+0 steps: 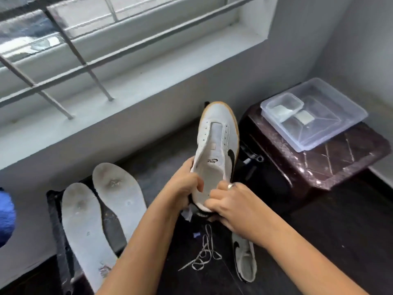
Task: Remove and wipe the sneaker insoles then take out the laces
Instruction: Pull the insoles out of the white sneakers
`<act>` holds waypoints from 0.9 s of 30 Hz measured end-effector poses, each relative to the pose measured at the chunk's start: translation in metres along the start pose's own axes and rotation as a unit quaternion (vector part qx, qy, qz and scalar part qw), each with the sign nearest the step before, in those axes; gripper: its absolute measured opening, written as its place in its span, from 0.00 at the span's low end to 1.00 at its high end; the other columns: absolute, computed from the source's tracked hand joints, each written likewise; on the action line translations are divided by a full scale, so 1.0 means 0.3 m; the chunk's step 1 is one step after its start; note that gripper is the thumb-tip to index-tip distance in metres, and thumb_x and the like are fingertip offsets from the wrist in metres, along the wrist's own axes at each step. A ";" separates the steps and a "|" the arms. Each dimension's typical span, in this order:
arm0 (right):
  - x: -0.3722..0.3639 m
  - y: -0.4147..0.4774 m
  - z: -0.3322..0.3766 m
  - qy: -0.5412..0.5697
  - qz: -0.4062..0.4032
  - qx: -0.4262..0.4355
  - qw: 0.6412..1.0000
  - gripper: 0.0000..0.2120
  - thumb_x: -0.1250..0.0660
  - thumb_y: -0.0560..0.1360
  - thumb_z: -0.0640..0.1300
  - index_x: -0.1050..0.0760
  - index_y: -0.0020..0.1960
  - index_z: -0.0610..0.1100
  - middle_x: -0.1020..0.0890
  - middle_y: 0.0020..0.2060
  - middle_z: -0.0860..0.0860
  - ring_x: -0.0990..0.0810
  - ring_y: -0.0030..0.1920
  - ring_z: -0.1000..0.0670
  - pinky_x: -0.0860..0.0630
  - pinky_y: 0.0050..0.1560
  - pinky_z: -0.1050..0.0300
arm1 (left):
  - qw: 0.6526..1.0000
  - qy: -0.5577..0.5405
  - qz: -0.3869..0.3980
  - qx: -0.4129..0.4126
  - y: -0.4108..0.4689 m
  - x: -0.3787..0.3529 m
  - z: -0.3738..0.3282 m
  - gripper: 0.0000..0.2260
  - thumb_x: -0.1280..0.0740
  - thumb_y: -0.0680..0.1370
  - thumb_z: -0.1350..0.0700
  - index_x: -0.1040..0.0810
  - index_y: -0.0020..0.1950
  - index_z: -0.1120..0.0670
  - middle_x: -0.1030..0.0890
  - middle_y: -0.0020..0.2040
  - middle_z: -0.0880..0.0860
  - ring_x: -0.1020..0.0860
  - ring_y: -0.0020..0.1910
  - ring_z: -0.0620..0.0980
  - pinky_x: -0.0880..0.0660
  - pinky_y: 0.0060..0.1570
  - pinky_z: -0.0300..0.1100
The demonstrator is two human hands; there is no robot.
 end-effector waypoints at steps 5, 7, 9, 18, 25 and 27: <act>-0.006 -0.371 -0.041 0.076 0.003 -0.059 0.995 0.09 0.32 0.63 0.44 0.31 0.40 0.51 0.26 0.36 0.57 0.26 0.44 0.52 0.24 0.45 0.61 | 0.999 0.002 0.025 -0.022 -0.111 -0.339 0.066 0.30 0.48 0.66 0.74 0.26 0.62 0.53 0.20 0.49 0.52 0.23 0.49 0.50 0.27 0.39 0.37; -0.035 -0.488 -0.044 0.128 -0.020 -0.125 0.984 0.09 0.33 0.63 0.46 0.34 0.37 0.49 0.29 0.34 0.57 0.30 0.42 0.54 0.28 0.44 0.63 | 0.999 -0.001 0.034 -0.018 -0.140 -0.450 0.124 0.27 0.48 0.68 0.73 0.25 0.61 0.54 0.20 0.49 0.51 0.22 0.50 0.49 0.24 0.40 0.37; -0.080 -0.571 -0.045 0.150 -0.051 -0.180 0.971 0.09 0.33 0.64 0.47 0.34 0.35 0.48 0.31 0.33 0.57 0.34 0.42 0.55 0.29 0.42 0.63 | 0.999 0.008 0.031 -0.025 -0.160 -0.533 0.169 0.28 0.47 0.68 0.69 0.25 0.62 0.50 0.19 0.54 0.51 0.21 0.54 0.49 0.23 0.48 0.43; -0.280 -0.822 -0.011 0.175 -0.056 -0.306 0.934 0.09 0.27 0.65 0.49 0.24 0.37 0.46 0.24 0.33 0.55 0.27 0.43 0.52 0.27 0.46 0.60 | 0.995 0.003 0.026 0.099 -0.236 -0.782 0.412 0.21 0.48 0.72 0.68 0.25 0.59 0.53 0.20 0.49 0.51 0.22 0.49 0.50 0.23 0.44 0.43; -0.582 -0.928 -0.028 0.228 0.043 -0.422 0.877 0.12 0.31 0.71 0.50 0.22 0.53 0.47 0.23 0.48 0.53 0.28 0.56 0.53 0.23 0.51 0.53 | 0.951 0.139 0.064 0.268 -0.130 -0.860 0.754 0.13 0.41 0.73 0.65 0.29 0.57 0.60 0.24 0.49 0.56 0.25 0.45 0.55 0.28 0.39 0.45; -0.673 -0.934 -0.045 0.242 0.058 -0.445 0.860 0.11 0.31 0.72 0.50 0.23 0.54 0.49 0.24 0.49 0.53 0.27 0.57 0.52 0.24 0.51 0.52 | 0.942 0.173 0.084 0.276 -0.080 -0.874 0.828 0.16 0.40 0.75 0.64 0.28 0.62 0.62 0.23 0.55 0.61 0.23 0.50 0.57 0.24 0.46 0.48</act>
Point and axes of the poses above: each hand's wrist, its own y-axis towards the middle knuckle, its own x-axis out of the back of the hand, z = x × y, the point moved 3 cm from there along y, towards the middle knuckle
